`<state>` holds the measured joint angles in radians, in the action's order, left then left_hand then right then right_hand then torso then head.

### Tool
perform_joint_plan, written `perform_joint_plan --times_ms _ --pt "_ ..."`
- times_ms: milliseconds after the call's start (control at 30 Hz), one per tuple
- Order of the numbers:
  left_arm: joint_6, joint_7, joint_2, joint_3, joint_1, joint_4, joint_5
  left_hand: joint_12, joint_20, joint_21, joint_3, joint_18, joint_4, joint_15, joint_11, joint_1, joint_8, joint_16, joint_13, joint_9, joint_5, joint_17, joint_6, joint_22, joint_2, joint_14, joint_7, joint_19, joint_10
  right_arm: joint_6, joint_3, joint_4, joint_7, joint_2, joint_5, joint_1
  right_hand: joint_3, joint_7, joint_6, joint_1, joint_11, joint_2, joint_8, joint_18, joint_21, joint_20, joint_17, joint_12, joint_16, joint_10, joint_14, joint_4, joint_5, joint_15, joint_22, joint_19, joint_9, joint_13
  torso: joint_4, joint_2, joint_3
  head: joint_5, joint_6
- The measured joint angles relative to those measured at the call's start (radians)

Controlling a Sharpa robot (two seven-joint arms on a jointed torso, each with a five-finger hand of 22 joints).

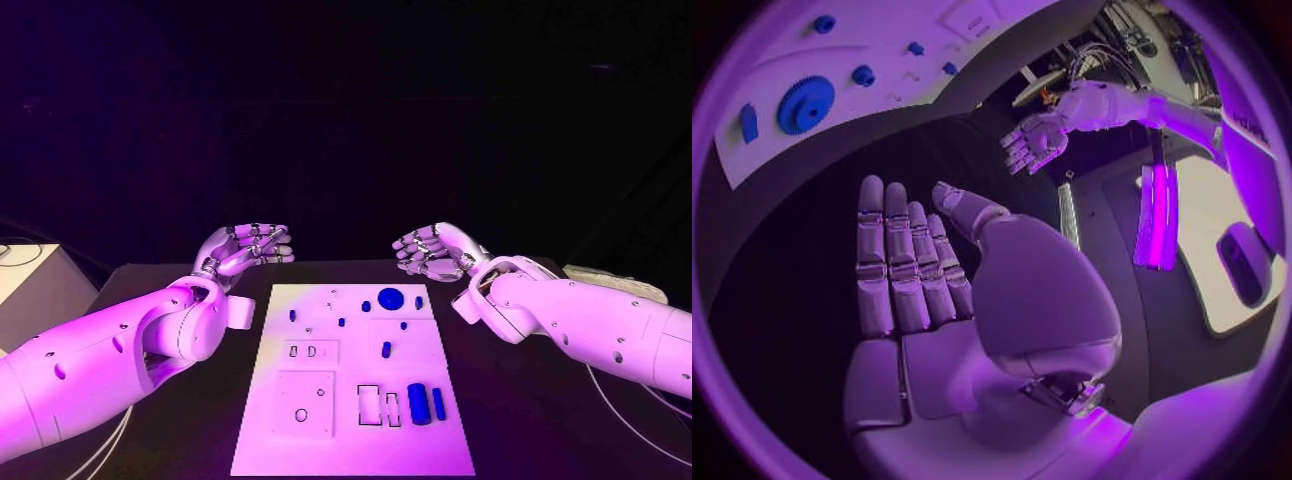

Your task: Assemble the parts on the task board

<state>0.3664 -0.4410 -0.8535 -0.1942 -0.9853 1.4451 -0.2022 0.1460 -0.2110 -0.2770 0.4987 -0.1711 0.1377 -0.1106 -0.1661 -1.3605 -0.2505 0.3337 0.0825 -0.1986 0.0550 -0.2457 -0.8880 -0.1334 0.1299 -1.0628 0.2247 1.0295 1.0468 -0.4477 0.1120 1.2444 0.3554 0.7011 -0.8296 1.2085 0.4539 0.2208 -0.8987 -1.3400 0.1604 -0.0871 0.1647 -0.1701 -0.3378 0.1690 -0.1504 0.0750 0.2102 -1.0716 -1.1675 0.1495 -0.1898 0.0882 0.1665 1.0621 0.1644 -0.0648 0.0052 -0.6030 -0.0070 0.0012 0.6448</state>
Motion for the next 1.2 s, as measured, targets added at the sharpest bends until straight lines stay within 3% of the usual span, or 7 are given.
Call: perform_joint_plan --times_ms 333,367,433,533,800,867,1200 --pt "-0.023 0.013 -0.066 -0.005 0.007 0.117 -0.013 -0.042 0.064 -0.262 0.028 0.001 -0.036 0.045 0.023 0.01 -0.011 0.347 -0.004 -0.036 0.0 -0.283 0.002 -0.155 0.026 -0.039 -0.013 0.088 0.04 0.024 -0.004 0.02 -0.133 -0.016 -0.296 0.037 0.027 -0.052 -0.105 0.026 -0.065 -0.026 0.005 0.0 -0.377 -0.07 -0.241 -0.002 0.275 -0.163 -0.245 0.006 -0.068 -0.083 0.287 0.164 0.017 -0.03 0.0105 -0.041 -0.0041 -0.009 -0.005" --pt "-0.023 0.014 -0.07 -0.006 0.008 0.126 -0.014 -0.042 0.064 -0.297 0.032 0.001 -0.04 0.046 0.024 0.01 -0.011 0.385 -0.004 -0.039 0.0 -0.309 0.004 -0.177 0.026 -0.03 -0.015 0.085 0.041 0.034 -0.004 0.022 -0.151 -0.018 -0.323 0.04 0.039 -0.056 -0.114 0.035 -0.071 -0.035 0.005 0.004 -0.441 -0.074 -0.29 -0.005 0.334 -0.175 -0.258 0.003 -0.082 -0.089 0.352 0.19 0.023 -0.039 0.0116 -0.045 -0.0052 -0.01 -0.006" --pt "-0.026 0.017 -0.08 -0.01 0.01 0.144 -0.017 -0.042 0.066 -0.37 0.043 0.001 -0.042 0.05 0.025 0.016 -0.011 0.451 -0.002 -0.046 0.0 -0.354 0.004 -0.225 0.031 -0.015 -0.015 0.076 0.049 0.056 -0.004 0.025 -0.192 -0.022 -0.385 0.045 0.088 -0.072 -0.139 0.075 -0.089 -0.084 0.005 0.058 -0.782 -0.09 -0.601 -0.007 0.675 -0.217 -0.291 -0.016 -0.124 -0.109 0.754 0.317 0.052 -0.075 0.0144 -0.053 -0.0073 -0.013 -0.007" --pt "-0.032 0.02 -0.093 -0.019 0.011 0.168 -0.024 -0.04 0.066 -0.443 0.053 0.001 -0.044 0.053 0.031 0.016 -0.02 0.509 0.007 -0.056 0.0 -0.387 0.007 -0.272 0.031 -0.012 -0.018 0.069 0.061 0.084 -0.003 0.033 -0.249 -0.027 -0.474 0.055 0.103 -0.072 -0.139 0.091 -0.094 -0.1 0.005 0.078 -0.916 -0.093 -0.803 -0.007 0.896 -0.222 -0.294 -0.031 -0.123 -0.112 0.918 0.362 0.069 -0.09 0.019 -0.064 -0.0104 -0.014 -0.008" --pt "-0.055 0.027 -0.119 -0.03 0.013 0.219 -0.038 0.001 0.073 -0.556 0.065 0.001 -0.056 0.053 0.034 0.016 -0.04 0.592 0.026 -0.076 0.0 -0.427 0.018 -0.344 0.031 -0.012 -0.029 0.051 0.058 0.127 -0.003 0.048 -0.351 -0.048 -0.655 0.066 0.107 -0.073 -0.084 0.124 -0.082 -0.156 -0.02 0.078 -0.954 -0.086 -0.954 -0.012 1.053 -0.13 -0.299 -0.062 -0.077 -0.106 0.971 0.383 0.079 -0.074 0.0322 -0.091 -0.0184 -0.022 -0.012" --pt "-0.065 0.028 -0.124 -0.032 0.013 0.228 -0.041 0.003 0.073 -0.571 0.067 0.001 -0.059 0.053 0.036 0.016 -0.04 0.604 0.029 -0.078 0.0 -0.431 0.021 -0.353 0.031 -0.012 -0.032 0.05 0.056 0.129 -0.002 0.052 -0.367 -0.052 -0.683 0.065 0.069 -0.077 -0.043 0.15 -0.081 -0.181 -0.04 0.078 -0.965 -0.079 -1.056 -0.012 1.131 -0.08 -0.299 -0.087 -0.127 -0.105 0.988 0.39 0.08 -0.069 0.0349 -0.096 -0.0194 -0.024 -0.016" --pt "-0.101 0.032 -0.132 -0.034 0.018 0.245 -0.056 0.008 0.073 -0.593 0.073 0.001 -0.059 0.056 0.04 0.02 -0.04 0.615 0.031 -0.08 0.0 -0.436 0.03 -0.367 0.035 -0.009 -0.03 0.044 0.052 0.109 0.001 0.055 -0.412 -0.062 -0.75 0.06 0.0 -0.078 -0.042 0.128 -0.09 -0.151 -0.037 0.113 -1.058 -0.081 -1.158 0.029 1.258 -0.102 -0.297 -0.11 -0.147 -0.097 1.124 0.403 0.108 -0.13 0.041 -0.113 -0.0228 -0.033 -0.021"
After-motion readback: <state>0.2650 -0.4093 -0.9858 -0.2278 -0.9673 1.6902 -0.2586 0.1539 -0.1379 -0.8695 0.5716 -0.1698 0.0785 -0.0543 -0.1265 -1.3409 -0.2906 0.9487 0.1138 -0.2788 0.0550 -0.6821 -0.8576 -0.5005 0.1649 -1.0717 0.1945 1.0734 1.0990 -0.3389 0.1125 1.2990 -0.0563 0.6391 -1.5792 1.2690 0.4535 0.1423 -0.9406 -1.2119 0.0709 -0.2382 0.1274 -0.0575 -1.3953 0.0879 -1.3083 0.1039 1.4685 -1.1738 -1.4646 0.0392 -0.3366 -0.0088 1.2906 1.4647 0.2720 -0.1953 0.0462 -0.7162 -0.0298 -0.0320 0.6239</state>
